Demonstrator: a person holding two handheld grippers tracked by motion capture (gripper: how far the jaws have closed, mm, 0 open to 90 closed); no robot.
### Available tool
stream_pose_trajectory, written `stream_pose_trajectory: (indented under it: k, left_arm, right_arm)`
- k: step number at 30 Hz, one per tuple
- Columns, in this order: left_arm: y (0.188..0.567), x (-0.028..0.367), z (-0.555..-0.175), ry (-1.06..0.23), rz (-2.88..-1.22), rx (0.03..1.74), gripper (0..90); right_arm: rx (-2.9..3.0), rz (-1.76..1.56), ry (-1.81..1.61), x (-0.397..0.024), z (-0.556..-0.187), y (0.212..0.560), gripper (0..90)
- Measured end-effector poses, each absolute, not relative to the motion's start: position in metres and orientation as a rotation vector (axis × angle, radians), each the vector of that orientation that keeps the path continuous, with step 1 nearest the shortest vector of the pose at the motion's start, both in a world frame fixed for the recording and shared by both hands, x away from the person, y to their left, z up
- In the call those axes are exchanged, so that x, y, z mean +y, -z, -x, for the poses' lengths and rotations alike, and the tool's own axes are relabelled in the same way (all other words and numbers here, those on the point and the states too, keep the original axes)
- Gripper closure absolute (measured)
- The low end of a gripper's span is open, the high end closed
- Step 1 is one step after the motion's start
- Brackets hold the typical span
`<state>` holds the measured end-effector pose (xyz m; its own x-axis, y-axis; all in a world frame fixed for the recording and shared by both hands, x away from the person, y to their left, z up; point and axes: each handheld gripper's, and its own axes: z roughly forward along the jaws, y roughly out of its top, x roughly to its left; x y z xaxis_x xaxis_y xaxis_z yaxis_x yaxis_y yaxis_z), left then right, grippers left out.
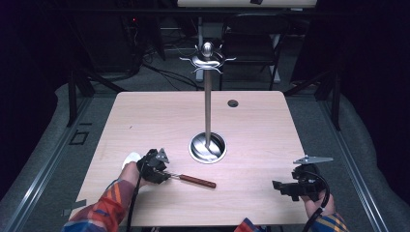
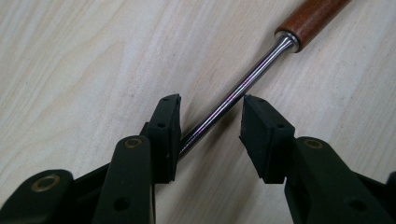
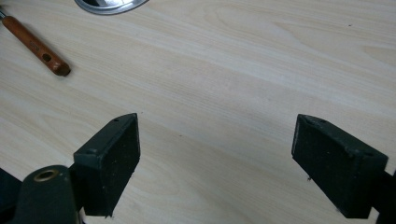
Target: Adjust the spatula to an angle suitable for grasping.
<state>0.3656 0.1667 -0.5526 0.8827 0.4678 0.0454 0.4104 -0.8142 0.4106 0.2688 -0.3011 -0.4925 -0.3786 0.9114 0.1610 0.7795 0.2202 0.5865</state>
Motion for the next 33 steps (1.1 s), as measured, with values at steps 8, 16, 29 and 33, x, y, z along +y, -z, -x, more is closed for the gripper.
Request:
stream_pose_trajectory:
  k: [8, 16, 29, 33]
  left_arm:
    - [0.554, 0.169, -0.363, -0.187, -2.669, 0.638, 63.9]
    - [0.553, 0.170, -0.361, -0.182, -2.684, 0.629, 66.5]
    - [0.545, 0.183, -0.355, -0.141, -2.675, 0.615, 74.7]
    - [0.544, 0.187, -0.353, -0.134, -2.673, 0.624, 76.6]
  right_arm:
    - [2.289, -1.595, -0.887, -0.298, -0.270, 0.493, 14.9]
    - [2.293, -1.596, -0.885, -0.299, -0.271, 0.493, 14.9]
    - [2.312, -1.593, -0.871, -0.297, -0.273, 0.495, 14.9]
    - [2.317, -1.586, -0.865, -0.296, -0.273, 0.495, 14.9]
